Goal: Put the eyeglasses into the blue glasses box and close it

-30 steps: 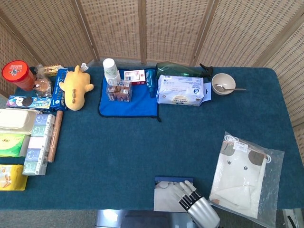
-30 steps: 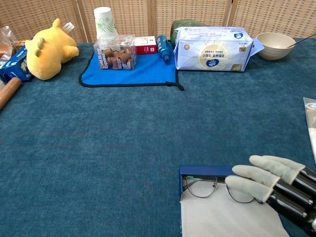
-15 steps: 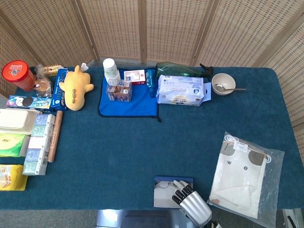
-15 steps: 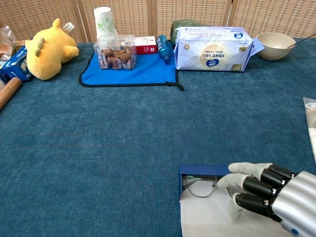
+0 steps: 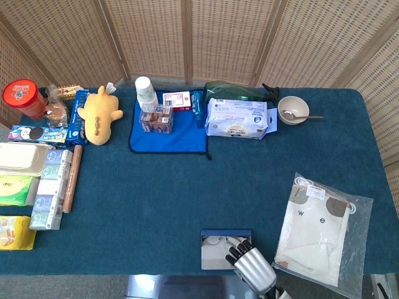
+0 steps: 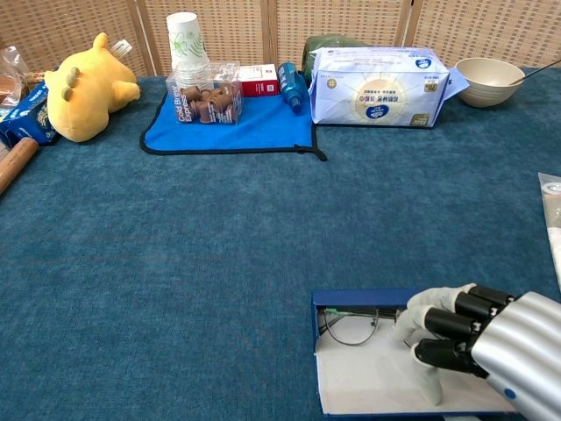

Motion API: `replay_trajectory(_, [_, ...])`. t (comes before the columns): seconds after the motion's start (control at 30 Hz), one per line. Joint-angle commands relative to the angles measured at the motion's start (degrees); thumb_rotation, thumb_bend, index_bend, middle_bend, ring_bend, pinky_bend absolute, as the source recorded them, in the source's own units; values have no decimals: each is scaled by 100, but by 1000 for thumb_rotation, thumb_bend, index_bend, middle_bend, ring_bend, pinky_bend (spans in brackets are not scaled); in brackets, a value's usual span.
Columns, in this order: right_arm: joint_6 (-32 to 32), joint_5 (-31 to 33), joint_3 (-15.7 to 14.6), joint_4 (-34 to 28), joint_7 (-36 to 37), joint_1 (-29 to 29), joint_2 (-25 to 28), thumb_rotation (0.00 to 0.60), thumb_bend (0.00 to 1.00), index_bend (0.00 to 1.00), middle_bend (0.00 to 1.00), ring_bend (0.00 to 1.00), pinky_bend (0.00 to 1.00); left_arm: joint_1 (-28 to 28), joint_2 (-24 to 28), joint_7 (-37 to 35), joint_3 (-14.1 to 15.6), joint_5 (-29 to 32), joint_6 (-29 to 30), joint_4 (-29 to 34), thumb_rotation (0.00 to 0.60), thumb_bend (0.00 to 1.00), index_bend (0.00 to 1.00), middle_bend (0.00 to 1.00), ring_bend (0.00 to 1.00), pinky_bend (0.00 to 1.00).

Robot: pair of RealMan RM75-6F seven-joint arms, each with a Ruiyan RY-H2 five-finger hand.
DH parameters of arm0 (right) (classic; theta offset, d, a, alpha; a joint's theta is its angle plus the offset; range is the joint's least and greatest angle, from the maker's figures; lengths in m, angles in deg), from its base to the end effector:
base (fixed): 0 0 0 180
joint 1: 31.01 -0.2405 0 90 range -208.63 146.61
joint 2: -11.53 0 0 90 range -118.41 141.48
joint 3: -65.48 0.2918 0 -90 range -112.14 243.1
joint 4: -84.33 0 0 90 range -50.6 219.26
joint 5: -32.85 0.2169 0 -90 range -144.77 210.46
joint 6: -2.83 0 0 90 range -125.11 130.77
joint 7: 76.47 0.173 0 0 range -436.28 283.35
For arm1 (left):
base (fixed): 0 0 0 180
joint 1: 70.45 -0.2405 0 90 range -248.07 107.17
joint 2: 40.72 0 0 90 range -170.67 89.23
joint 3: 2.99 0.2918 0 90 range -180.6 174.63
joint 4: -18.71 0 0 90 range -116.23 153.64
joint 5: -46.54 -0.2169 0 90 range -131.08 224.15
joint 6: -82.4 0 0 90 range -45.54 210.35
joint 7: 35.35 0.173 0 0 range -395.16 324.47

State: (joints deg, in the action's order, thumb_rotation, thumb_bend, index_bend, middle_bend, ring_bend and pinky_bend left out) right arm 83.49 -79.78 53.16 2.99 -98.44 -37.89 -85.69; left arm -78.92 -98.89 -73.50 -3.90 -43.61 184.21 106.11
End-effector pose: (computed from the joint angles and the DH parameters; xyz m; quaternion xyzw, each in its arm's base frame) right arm -0.2129 -0.1266 -0.0703 0.7758 -0.2792 0.4460 0.3483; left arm -0.3703 0.1190 0.2468 -0.4359 -0.4688 -0.5524 0.5339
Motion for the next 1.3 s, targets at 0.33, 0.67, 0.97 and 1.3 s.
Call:
replay_trajectory(0.33, [-88, 87, 120, -377, -110, -91, 155, 600, 342, 604, 361, 264, 327, 36, -39, 49, 0, -41, -64, 1, 600, 284, 0, 93, 0, 0])
replay_trajectory(0.67, [-474, 278, 417, -856, -277, -391, 317, 600, 342, 602, 360, 264, 323, 85, -47, 135, -6, -53, -136, 70, 600, 286, 0, 92, 0, 0])
replay_trajectory(0.97, [-792, 547, 696, -1100, -318, -650, 328, 600, 328, 563, 344, 258, 322, 151, -128, 162, -15, -24, -263, 71, 600, 285, 0, 92, 0, 0])
replay_trajectory(1.3, [-957, 800, 888, -928, -317, -807, 38, 600, 366, 381, 248, 202, 303, 199, -175, 128, -33, 31, -357, 11, 600, 284, 0, 94, 0, 0])
